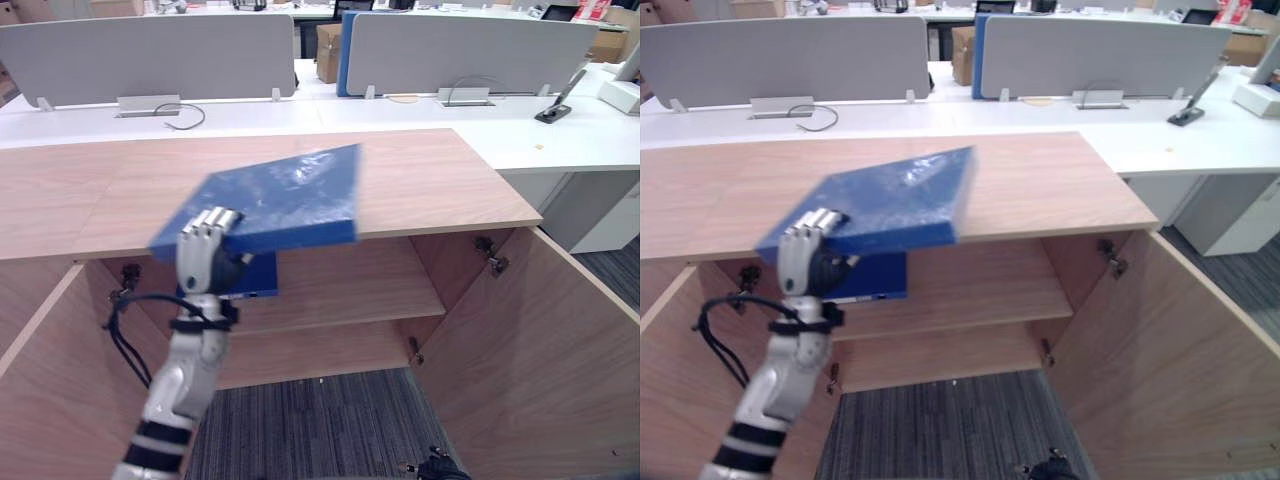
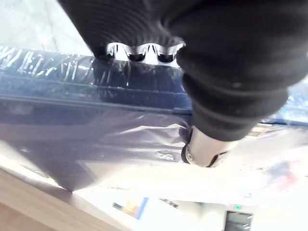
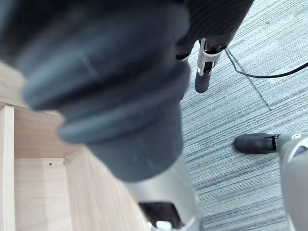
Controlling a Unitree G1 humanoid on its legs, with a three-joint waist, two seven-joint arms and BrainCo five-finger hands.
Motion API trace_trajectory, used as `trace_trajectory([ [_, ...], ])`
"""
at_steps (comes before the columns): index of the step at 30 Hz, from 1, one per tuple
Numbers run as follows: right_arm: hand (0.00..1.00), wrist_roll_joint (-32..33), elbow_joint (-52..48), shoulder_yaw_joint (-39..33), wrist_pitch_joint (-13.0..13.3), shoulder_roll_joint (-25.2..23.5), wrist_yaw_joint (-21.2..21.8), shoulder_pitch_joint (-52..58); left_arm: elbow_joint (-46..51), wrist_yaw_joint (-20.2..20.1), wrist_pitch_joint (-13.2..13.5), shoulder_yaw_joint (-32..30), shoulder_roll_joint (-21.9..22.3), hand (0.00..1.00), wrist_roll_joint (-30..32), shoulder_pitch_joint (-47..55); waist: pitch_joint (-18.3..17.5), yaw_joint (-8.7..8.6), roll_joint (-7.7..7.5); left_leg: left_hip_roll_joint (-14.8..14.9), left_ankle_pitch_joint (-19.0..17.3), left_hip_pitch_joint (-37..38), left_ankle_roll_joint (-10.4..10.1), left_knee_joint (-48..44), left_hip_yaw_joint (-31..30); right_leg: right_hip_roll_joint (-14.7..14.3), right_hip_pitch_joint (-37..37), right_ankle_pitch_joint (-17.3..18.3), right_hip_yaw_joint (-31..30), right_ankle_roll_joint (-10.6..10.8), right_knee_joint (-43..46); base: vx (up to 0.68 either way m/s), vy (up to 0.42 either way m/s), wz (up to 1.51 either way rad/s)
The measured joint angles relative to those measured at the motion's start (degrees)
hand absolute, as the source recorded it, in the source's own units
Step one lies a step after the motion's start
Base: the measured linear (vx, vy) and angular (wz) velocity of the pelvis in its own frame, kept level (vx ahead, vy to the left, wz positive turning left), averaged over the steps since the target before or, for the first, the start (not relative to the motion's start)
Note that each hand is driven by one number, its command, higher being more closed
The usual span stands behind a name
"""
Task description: Walk over to the cabinet, pick up the folder, carry it to the office cabinet, place the folder inside the office cabinet, then close the office cabinet door
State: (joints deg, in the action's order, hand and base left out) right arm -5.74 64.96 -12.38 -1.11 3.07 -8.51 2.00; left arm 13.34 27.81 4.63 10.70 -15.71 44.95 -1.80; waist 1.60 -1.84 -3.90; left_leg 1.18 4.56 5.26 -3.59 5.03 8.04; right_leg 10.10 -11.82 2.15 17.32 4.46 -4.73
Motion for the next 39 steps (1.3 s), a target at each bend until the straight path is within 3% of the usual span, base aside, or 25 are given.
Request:
trace_trajectory([
  [1,0.00,0.0,0.0,0.0,0.0,0.0,0.0,0.0,1.4,-0.5,1.2,0.8,0.8,1.00,-1.8,1.2,0.0,-0.01,0.05,0.0,0.0,0.0,0.0,0.0,0.0,0.0,0.0,0.0,0.0,0.0,0.0,0.00,0.000,0.00],
  [3,0.00,0.1,0.0,-0.2,-0.1,0.0,0.0,0.3,4.3,-4.0,5.5,2.0,3.3,1.00,-12.0,3.5,-0.4,0.08,0.48,0.0,0.0,0.1,0.0,0.0,-0.1,0.0,-0.2,0.1,0.1,-0.1,0.0,0.00,0.000,0.00],
  [6,0.00,1.9,0.0,-1.4,-0.3,-0.1,0.1,1.1,4.6,-10.6,8.8,1.5,4.7,1.00,-35.9,5.4,-0.7,0.11,1.17,0.1,0.0,1.0,0.0,0.3,-0.1,0.0,-1.0,0.2,0.1,-0.3,0.2,0.00,0.000,0.00],
  [7,0.00,2.8,0.0,-1.5,-0.3,-0.1,0.1,1.2,4.6,-12.4,9.1,1.2,4.9,1.00,-41.6,6.1,-0.8,0.10,1.19,0.1,0.0,1.1,0.0,0.3,-0.1,0.0,-1.1,0.3,0.1,-0.5,0.2,-0.05,0.020,-0.01],
  [8,0.00,4.4,-0.3,-1.5,-0.4,-0.1,0.3,1.5,4.1,-15.8,9.4,0.5,5.1,1.00,-51.2,8.0,-0.7,0.05,1.19,0.2,0.0,1.1,0.0,0.3,-0.1,0.0,-1.0,0.4,0.0,-0.5,0.3,-0.06,0.024,-0.02],
  [10,0.00,7.5,-1.6,-0.8,-0.4,-0.3,0.8,2.1,2.6,-20.9,7.9,-0.1,5.2,1.00,-66.1,12.5,-0.7,-0.14,1.18,0.2,0.0,1.0,0.0,0.3,-0.1,0.0,-0.8,0.4,-0.1,-0.5,0.5,-0.06,0.025,-0.02],
  [13,0.00,13.4,-9.9,4.2,-0.1,-1.1,1.5,4.0,1.6,-23.3,5.6,-1.4,6.3,1.00,-77.8,18.6,-0.7,-0.22,1.00,0.4,0.0,0.4,0.0,0.3,0.7,0.0,0.7,0.2,-1.1,0.0,1.4,-0.01,0.010,-0.10],
  [18,0.00,20.5,-30.8,9.4,2.5,-3.3,1.8,8.9,2.6,-24.8,4.7,-2.4,9.8,1.00,-85.2,23.6,-0.8,-0.24,0.88,0.5,0.2,-0.2,0.3,0.0,0.8,0.1,2.1,0.2,-1.5,0.1,2.9,-0.01,0.010,-0.02],
  [27,0.00,24.9,-60.4,9.6,5.7,-5.3,2.5,11.9,8.3,-27.7,4.4,-3.4,12.2,1.00,-84.8,25.2,-0.7,-0.39,0.82,0.6,0.2,-0.2,0.3,0.0,0.8,0.2,3.0,0.6,-1.9,0.7,4.2,-0.06,0.014,-0.03],
  [32,0.00,26.8,-69.6,7.7,6.2,-4.4,3.8,7.9,8.7,-28.3,4.2,-5.2,12.9,1.00,-82.8,24.7,-0.6,-0.39,0.76,0.7,0.4,-0.3,0.4,0.0,0.7,0.0,3.0,0.6,-1.9,0.7,4.1,-0.01,0.001,0.00],
  [39,0.00,26.9,-77.1,3.8,9.4,-0.4,3.7,-5.4,9.9,-28.8,4.2,-6.7,12.8,1.00,-77.7,22.1,-0.6,-0.21,0.67,0.7,0.3,-0.3,0.6,-0.1,0.6,0.0,3.0,0.6,-1.9,0.8,4.1,0.00,0.000,0.00],
])
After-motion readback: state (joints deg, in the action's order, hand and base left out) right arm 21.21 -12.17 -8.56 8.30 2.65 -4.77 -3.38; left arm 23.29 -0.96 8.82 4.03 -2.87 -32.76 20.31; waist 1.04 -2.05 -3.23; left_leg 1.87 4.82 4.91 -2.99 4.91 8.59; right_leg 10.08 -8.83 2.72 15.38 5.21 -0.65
